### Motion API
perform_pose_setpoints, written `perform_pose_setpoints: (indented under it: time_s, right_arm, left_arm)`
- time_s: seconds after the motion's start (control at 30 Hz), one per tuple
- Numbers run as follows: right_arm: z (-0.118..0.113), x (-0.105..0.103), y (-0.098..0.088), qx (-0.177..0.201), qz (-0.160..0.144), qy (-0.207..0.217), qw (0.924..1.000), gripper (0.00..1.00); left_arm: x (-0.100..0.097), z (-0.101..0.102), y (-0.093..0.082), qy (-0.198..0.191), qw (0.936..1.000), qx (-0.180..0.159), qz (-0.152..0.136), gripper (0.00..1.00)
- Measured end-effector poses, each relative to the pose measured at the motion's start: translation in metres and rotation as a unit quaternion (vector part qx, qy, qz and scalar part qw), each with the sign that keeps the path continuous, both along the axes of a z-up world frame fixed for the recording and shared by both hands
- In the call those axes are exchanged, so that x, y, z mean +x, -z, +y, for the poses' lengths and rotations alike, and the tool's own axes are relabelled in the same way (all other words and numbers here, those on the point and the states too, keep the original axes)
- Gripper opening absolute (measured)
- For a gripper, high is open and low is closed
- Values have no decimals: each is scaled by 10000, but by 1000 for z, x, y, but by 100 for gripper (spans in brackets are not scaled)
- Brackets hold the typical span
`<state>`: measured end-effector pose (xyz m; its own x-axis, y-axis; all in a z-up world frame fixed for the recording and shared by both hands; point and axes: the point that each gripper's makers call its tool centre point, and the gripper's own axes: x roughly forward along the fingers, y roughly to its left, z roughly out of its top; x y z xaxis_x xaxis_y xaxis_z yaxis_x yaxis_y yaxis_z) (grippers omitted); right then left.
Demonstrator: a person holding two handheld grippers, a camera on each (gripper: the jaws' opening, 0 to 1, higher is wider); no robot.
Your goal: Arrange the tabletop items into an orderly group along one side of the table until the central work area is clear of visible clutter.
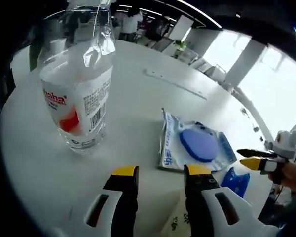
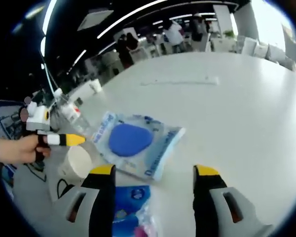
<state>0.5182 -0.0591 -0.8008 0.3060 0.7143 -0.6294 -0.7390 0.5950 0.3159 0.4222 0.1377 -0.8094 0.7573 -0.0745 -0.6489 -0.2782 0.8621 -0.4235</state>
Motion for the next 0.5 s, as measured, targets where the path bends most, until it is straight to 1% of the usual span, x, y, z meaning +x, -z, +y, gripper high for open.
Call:
perform_pose_setpoints:
  time_s: [0.03,0.13,0.2,0.3,0.4,0.5]
  right_arm:
    - [0,-1,-1,6,-4,-3,10000,62]
    - [0,-3,-3,27,54,-27,10000,63]
    - [-1,-3,-4,63,76,34,9999,66]
    - [-1,-7,-7,53,70,30,10000,68]
    - [0,-11,-10,38,58,-2,10000,70]
    - [-1,-12,-9,-10,108,27,9999,76]
  left_arm:
    - [0,0,-3,46,10000,2,-43,38]
    - [0,-2,-8,243,9996,69,-102,49]
    - [-2,-1,-10,331,9993,137,-94,56]
    - [-5,-4,-14,466,9988,115,-121,61]
    - [-7,-8,-17,685,9973,242,-145,66]
    - [-8,-14,-22,809,9962,249,-206,72]
